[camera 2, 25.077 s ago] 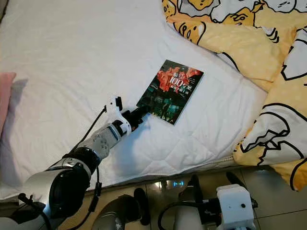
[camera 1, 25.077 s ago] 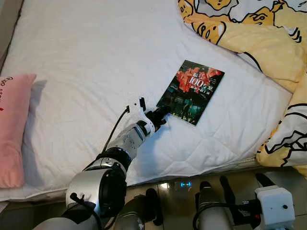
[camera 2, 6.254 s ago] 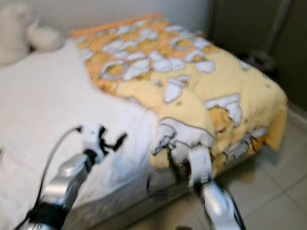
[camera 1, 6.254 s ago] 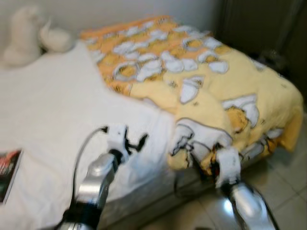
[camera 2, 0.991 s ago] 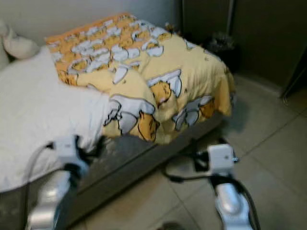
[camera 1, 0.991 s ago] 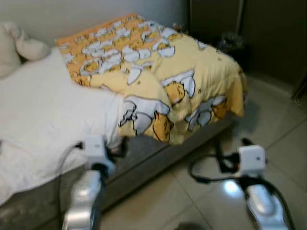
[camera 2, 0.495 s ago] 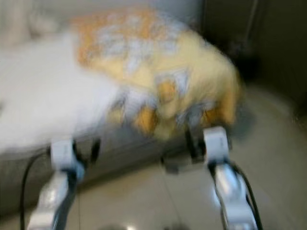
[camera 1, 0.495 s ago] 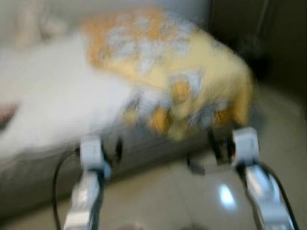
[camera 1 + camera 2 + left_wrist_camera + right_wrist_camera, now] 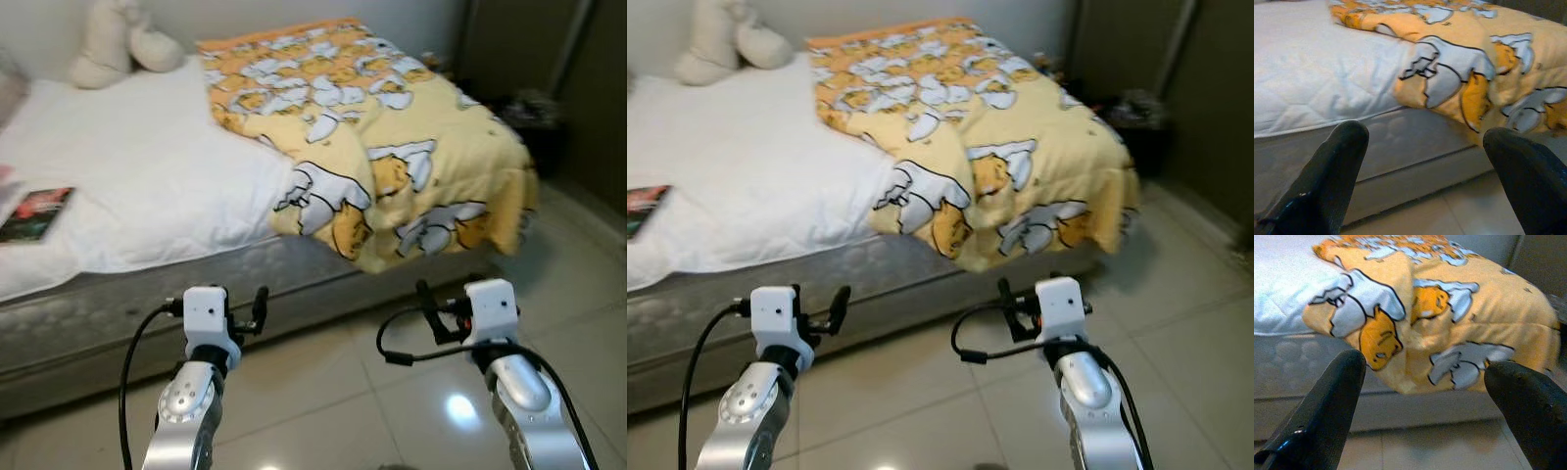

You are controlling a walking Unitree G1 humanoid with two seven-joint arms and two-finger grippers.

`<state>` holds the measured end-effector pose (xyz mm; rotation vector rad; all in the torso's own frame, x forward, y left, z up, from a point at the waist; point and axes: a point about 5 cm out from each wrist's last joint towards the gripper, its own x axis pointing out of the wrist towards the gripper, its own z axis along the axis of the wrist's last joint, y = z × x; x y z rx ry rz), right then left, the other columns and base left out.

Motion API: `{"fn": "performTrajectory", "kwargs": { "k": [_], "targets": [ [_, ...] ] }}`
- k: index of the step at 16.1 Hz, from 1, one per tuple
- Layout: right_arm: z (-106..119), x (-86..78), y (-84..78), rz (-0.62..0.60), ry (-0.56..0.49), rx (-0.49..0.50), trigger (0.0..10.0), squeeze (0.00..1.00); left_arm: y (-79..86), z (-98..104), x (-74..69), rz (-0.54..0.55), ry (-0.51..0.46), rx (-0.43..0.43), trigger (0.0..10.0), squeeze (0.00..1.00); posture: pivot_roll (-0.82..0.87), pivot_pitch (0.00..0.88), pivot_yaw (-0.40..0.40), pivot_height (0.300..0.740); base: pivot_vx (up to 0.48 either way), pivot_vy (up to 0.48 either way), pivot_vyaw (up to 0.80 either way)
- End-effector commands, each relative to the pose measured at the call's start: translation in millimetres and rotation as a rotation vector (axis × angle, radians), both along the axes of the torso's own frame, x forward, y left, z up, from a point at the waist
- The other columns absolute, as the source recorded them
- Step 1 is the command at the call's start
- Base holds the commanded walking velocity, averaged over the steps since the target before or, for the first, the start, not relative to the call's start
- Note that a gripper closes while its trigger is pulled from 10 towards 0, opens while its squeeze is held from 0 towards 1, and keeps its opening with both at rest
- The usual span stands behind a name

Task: Clean up the room

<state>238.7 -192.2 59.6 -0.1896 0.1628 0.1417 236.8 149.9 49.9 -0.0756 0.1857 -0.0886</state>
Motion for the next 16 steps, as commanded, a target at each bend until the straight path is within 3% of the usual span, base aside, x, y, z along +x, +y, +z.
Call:
{"fn": "performTrajectory", "kwargs": {
  "k": [1, 16],
  "targets": [
    [2.7, -1.1, 0.2, -0.002, -0.017, 0.005, 10.0, 0.27, 0.6, 6.0, 2.6, -0.009, -0.025, -0.002, 10.0, 0.0, -0.23, 0.0, 0.097, 0.74, 0.472, 0.0, 0.0],
    [0.5, -2.2, 6.4, 0.003, -0.02, 0.004, 10.0, 0.28, -17.3, 9.3, 10.0, -0.082, -0.03, -0.028, 10.0, 0.0, -0.26, 0.0, 0.129, 0.74, 0.468, 0.0, 0.0]
  ]
}}
